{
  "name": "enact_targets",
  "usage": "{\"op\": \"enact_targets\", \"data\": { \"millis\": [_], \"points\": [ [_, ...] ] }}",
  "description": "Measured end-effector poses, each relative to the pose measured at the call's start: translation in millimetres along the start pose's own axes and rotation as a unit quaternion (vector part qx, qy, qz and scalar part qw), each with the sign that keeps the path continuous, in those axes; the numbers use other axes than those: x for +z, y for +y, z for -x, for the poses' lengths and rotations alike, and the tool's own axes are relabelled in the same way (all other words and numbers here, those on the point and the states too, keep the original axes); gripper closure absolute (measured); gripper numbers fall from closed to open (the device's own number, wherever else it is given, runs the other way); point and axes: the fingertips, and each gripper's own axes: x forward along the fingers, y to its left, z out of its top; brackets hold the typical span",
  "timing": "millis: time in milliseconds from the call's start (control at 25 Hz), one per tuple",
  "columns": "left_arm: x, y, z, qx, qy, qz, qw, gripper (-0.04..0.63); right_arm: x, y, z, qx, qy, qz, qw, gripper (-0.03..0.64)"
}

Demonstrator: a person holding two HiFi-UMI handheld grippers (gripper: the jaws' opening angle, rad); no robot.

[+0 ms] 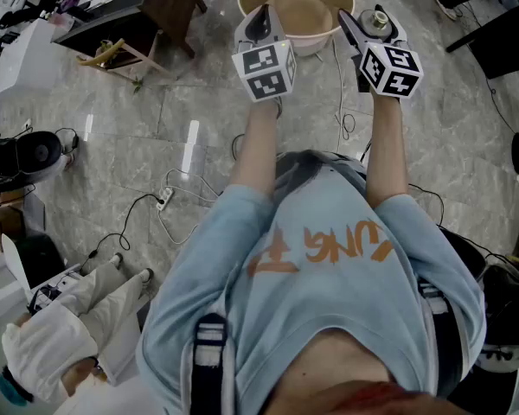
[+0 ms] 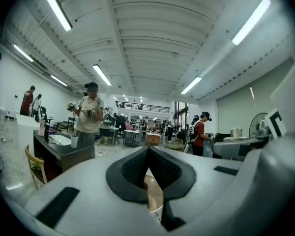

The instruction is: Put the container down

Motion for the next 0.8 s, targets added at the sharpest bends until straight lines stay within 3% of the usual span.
{"op": "enact_targets", "data": {
  "millis": [440, 800],
  "points": [
    [-3, -10, -9, 0.027, 0.0, 0.023, 0.9994, 0.571, 1, -23, 4, 0.022, 0.001, -0.01, 1.0, 0.247],
    [7, -15, -18, 0.039, -0.012, 0.017, 0.999, 0.571, 23, -57, 0, 0.029, -0.035, -0.079, 0.996, 0.249]
  ]
}}
